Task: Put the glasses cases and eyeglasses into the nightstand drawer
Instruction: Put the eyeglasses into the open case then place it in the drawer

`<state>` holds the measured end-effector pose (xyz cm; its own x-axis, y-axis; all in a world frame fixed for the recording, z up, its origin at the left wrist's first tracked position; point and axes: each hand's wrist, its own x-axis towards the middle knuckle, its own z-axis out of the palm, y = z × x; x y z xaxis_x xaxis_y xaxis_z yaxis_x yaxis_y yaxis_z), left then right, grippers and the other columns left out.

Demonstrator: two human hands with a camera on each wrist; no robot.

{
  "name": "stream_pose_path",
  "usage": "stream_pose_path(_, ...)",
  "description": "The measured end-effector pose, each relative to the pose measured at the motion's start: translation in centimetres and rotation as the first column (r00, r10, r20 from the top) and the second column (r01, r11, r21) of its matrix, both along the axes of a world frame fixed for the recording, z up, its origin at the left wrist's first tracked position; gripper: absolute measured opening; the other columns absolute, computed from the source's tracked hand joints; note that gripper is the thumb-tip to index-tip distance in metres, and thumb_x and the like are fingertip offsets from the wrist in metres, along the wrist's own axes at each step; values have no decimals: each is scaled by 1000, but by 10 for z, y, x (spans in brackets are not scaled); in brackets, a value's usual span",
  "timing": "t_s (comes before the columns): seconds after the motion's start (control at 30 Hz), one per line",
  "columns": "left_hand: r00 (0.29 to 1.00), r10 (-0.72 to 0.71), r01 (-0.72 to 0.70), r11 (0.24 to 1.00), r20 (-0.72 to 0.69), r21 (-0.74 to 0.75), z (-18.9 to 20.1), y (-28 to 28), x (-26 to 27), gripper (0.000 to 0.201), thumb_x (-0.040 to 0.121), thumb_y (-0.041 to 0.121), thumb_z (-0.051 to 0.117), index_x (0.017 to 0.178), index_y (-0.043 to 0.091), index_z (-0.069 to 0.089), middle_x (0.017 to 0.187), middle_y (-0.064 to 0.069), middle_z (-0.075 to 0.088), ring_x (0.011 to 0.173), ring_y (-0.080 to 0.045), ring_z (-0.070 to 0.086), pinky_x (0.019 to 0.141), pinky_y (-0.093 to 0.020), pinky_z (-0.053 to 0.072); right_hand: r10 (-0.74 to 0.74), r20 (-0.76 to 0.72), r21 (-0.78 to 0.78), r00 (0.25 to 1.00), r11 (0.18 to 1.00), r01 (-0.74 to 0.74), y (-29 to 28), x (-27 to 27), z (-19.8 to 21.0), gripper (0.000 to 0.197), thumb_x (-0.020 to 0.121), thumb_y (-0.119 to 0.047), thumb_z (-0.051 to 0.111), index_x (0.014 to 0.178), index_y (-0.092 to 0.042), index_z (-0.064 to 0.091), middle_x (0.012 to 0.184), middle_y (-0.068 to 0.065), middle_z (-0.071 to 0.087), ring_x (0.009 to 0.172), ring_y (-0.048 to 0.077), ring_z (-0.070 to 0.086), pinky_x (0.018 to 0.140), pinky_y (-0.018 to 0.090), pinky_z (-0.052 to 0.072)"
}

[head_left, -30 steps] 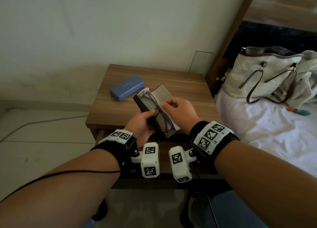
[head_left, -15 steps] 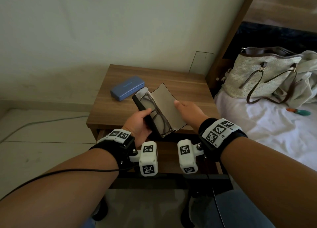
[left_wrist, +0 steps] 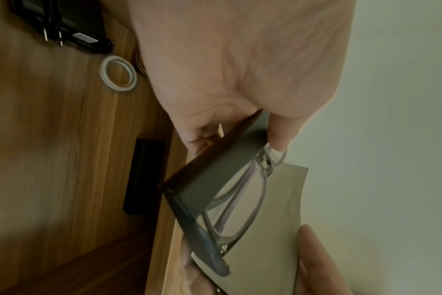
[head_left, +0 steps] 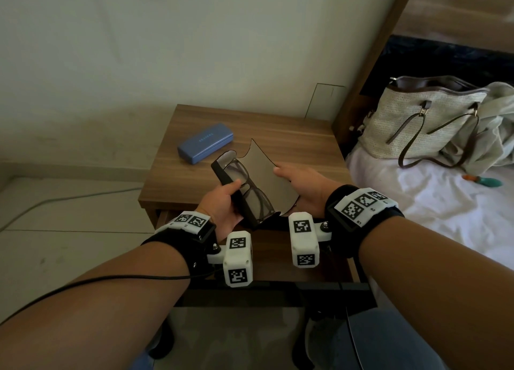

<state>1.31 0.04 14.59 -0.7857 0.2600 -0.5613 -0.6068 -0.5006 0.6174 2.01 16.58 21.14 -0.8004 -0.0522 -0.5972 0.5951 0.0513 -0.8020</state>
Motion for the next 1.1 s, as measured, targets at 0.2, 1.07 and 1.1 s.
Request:
stream_pose_path(0.2,1000,8,-8,1000,-20,-9,1,3,2,34,98,20,49,131,13,52,122,-13,66,112,-30,63,86,-45,53,185,-110,149,977,975,-167,-11,1,-3,46,97,-26,48,142,-28,39,132,14,56,116,32,59,95,44,50)
stream_pose_path(1.07,986,-108,103,994,-130,-44,-1,3,9,38,100,17,45,136,7,47,131,-19,59,122,-32,56,105,-46,44,485,-217,676,847,701,-228,-31,16,-32,88,74,-39,75,147,-34,26,136,10,36,120,27,48,96,32,43)
stream_pose_path(1.1,985,-113,107,993,-133,-51,-1,4,10,38,100,17,45,137,7,47,131,-19,59,122,-32,56,104,-45,45,487,-212,679,847,697,-230,-31,17,-32,88,74,-39,75,147,-35,25,137,10,35,120,28,48,98,33,43)
